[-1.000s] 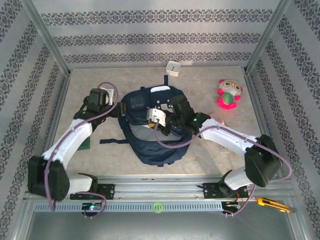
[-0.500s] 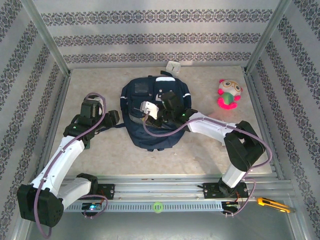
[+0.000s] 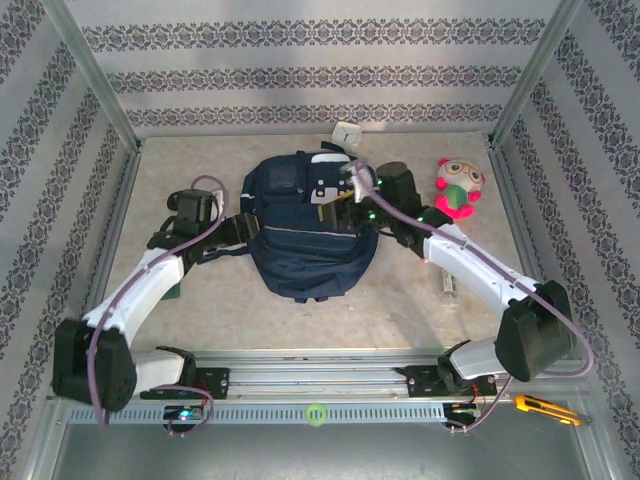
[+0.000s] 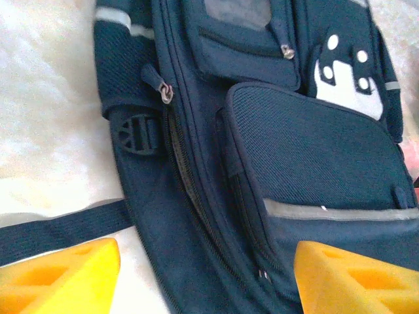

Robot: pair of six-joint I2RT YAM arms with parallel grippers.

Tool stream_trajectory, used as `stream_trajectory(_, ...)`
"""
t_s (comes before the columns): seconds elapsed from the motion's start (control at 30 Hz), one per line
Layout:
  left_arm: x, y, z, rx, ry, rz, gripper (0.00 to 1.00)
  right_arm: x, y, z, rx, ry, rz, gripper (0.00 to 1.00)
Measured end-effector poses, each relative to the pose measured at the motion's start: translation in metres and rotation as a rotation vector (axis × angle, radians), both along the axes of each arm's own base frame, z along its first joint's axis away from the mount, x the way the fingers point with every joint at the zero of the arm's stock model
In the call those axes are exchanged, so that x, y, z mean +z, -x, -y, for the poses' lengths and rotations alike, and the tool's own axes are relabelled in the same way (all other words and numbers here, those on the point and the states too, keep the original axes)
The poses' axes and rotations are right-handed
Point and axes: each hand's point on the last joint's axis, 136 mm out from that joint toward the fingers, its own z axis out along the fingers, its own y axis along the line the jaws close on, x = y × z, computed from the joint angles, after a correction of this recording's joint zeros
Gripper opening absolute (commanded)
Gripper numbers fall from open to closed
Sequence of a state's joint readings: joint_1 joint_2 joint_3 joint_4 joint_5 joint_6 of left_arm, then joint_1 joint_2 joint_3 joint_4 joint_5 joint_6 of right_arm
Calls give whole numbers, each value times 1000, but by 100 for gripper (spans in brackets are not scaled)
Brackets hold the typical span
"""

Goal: Pack books, pencil case, and school supplies into a backpack

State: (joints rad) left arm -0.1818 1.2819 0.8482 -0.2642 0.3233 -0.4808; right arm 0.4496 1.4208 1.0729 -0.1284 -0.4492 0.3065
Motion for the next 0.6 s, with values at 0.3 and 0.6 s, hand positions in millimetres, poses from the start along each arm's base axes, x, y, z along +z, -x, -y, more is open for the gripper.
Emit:
stream_trajectory(0.3,-48,-25,13,35,77,-105,50,-124,-14,46,-256,45,-450,57)
stream_trajectory(0.6,-69,-17,15,65,53,-140,38,-142,-8,27,-247,38,-480,56)
